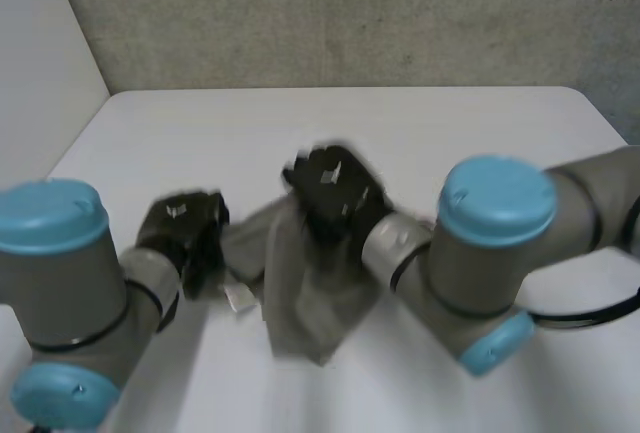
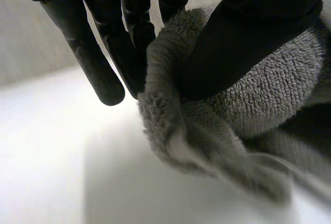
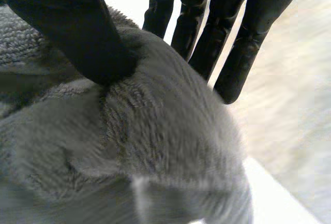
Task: Fold the towel.
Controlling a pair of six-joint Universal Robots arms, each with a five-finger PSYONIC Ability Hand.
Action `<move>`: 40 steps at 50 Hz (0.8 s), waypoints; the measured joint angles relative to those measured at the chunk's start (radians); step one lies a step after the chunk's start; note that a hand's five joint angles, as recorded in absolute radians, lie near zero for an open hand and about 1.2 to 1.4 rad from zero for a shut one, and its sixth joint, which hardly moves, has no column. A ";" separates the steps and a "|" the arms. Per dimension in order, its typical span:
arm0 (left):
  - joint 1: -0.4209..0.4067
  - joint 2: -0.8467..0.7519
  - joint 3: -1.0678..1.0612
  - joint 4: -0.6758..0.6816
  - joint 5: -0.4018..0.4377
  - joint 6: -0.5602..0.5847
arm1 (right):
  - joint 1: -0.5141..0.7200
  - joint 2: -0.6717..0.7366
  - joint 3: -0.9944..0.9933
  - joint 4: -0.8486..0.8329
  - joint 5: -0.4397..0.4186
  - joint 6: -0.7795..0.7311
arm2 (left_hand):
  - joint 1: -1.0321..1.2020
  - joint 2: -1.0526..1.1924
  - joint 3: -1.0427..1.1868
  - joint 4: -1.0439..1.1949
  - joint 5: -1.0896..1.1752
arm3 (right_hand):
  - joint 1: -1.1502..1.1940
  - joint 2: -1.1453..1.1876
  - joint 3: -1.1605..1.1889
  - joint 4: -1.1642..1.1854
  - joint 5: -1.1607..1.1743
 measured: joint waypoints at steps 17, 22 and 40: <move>0.100 0.096 0.342 0.002 -0.006 0.062 | -0.362 -0.196 -0.188 0.062 -0.073 0.164 | 0.043 0.033 0.033 0.033 0.035 | 0.049 0.015 0.019 0.013 0.057; 0.104 0.061 0.258 0.006 -0.001 0.066 | -0.410 -0.183 -0.107 0.110 -0.127 0.135 | 0.047 0.034 0.033 0.034 0.040 | 0.049 0.015 0.020 0.013 0.058; 0.028 -0.077 0.028 0.027 0.041 0.080 | -0.504 -0.132 0.255 0.139 -0.090 -0.350 | -0.057 -0.100 -0.101 -0.100 -0.085 | -0.655 -0.876 -0.901 -0.901 -0.832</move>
